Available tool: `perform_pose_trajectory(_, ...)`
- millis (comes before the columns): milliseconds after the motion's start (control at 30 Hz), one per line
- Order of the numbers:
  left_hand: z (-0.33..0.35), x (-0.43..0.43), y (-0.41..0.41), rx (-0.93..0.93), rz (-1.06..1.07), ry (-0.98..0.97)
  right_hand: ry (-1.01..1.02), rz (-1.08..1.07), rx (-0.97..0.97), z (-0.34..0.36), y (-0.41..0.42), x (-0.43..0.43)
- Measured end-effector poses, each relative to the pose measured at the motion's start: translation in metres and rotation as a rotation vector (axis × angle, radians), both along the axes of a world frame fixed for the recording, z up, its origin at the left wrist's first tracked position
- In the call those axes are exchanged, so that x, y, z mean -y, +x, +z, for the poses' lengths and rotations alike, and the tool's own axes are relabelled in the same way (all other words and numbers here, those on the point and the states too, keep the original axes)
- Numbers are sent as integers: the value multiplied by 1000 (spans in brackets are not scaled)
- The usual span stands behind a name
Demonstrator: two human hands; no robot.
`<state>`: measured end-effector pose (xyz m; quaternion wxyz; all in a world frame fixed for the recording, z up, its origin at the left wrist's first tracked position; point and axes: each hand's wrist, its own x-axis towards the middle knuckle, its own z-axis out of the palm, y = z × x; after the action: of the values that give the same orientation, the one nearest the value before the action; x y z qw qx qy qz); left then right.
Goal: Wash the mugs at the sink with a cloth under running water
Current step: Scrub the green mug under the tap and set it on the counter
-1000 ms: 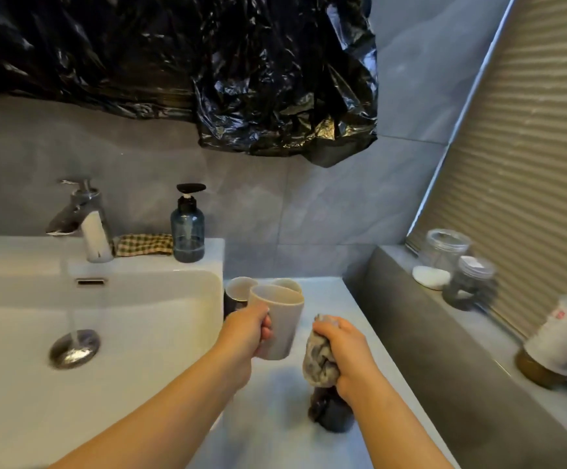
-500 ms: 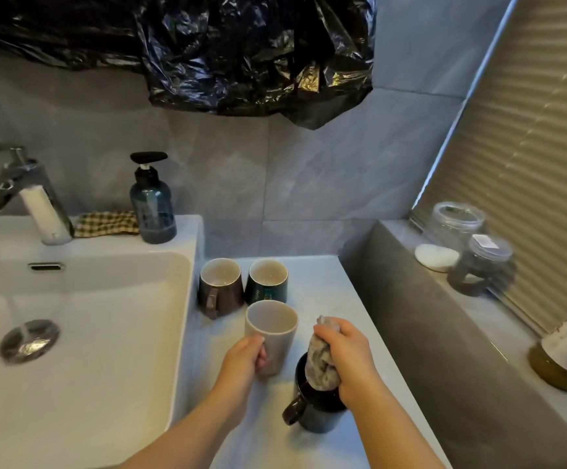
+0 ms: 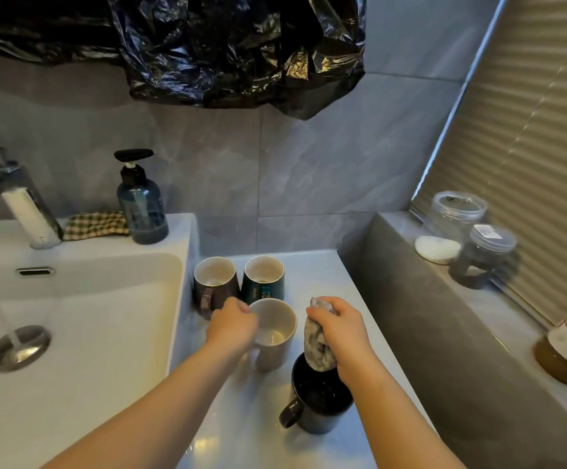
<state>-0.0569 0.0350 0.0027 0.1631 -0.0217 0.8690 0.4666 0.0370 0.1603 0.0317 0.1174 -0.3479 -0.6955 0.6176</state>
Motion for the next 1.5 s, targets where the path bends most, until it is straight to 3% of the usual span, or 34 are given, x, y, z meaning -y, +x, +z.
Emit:
perform_pose_trajectory(67, 12, -7, -18, 21, -28, 53, -4, 6, -6, 4, -9, -4)
perform_pose_trajectory(200, 24, -23, -46, 66, -128, -128, 18, 18, 0, 6, -28, -13)
perform_pose_trajectory(333, 11, -38, -65, 164, -162, -157, 11, 32, 19, 3, -43, -19)
perform_pose_trajectory(567, -3, -47, -76, 172, -175, -255, -47, 18, 25, -8, -49, -27)
perform_pose_trajectory(800, -4, -50, -87, 288, 36, 253, -100, 3, 40, -13, -43, -30)
perform_pose_trajectory(967, 11, -38, -83, 275, 34, 416, -91, -40, -23, -1, -41, -22)
perform_pose_trajectory(1200, 81, 15, -57, 168, 74, 807, -68, 17, -144, 38, -38, 14)
perform_pose_trajectory(1367, 116, 87, -41, 130, 119, 862, -55, 113, -204, 62, -35, 69)
perform_pose_trajectory(1500, 115, 152, -44, 73, 168, 763, -62, 209, -193, 64, -37, 123)
